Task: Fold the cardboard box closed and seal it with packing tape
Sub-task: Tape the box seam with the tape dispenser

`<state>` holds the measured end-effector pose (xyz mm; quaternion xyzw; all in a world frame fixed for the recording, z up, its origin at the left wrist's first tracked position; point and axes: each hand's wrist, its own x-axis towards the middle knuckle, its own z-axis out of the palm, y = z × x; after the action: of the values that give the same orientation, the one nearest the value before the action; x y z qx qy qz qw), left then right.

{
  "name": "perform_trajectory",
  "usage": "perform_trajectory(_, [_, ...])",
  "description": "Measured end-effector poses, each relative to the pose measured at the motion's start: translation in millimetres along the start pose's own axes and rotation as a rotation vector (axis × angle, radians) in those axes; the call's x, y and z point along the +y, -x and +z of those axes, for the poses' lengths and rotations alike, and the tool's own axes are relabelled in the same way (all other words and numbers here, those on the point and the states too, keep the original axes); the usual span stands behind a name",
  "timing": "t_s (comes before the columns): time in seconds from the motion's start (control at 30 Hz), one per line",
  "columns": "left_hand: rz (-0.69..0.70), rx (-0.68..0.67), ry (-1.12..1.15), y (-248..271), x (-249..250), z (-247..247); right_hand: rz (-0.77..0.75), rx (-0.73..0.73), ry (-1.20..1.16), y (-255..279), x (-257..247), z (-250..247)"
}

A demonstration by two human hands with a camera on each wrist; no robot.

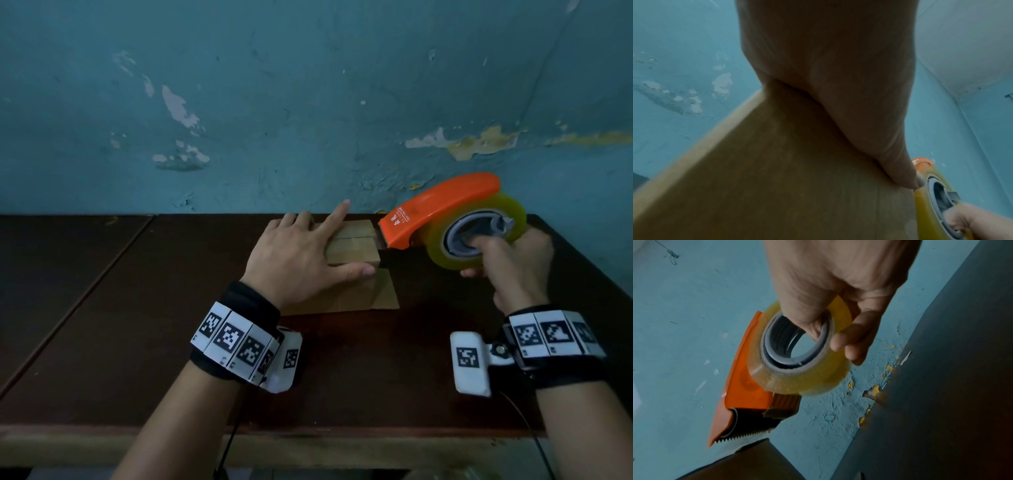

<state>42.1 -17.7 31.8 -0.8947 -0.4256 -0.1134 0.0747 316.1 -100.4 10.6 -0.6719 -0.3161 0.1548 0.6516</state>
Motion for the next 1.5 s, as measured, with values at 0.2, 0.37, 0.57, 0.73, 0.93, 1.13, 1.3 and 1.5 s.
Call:
perform_trajectory(0.2, [0.039, -0.02, -0.022, 3, -1, -3, 0.038, -0.001, 0.006, -5, 2, -2])
perform_trajectory(0.37, [0.051, -0.006, -0.026, 4, -1, -2, 0.026, 0.014, 0.018, -8, 2, -5])
perform_trajectory(0.57, [0.062, -0.037, -0.026, 4, 0, -5, 0.053, -0.009, 0.077, -4, -1, -3])
perform_trajectory(0.73, [0.091, -0.053, 0.025, 2, 1, -6, 0.094, -0.026, 0.077, 1, -5, -3])
perform_trajectory(0.93, [0.169, -0.151, 0.085, 0, 7, -9, 0.124, -0.033, 0.063, 4, -6, -2])
perform_trajectory(1.13, [0.166, -0.144, 0.113, 0, 11, -9, 0.129, -0.034, 0.048, 6, -7, -1])
perform_trajectory(1.3, [0.155, -0.123, 0.097, 1, 9, -8, 0.122, -0.032, 0.051, 5, -7, 0])
perform_trajectory(1.5, [0.088, -0.056, 0.021, 1, 13, -6, 0.133, -0.047, 0.039, 7, -9, 0])
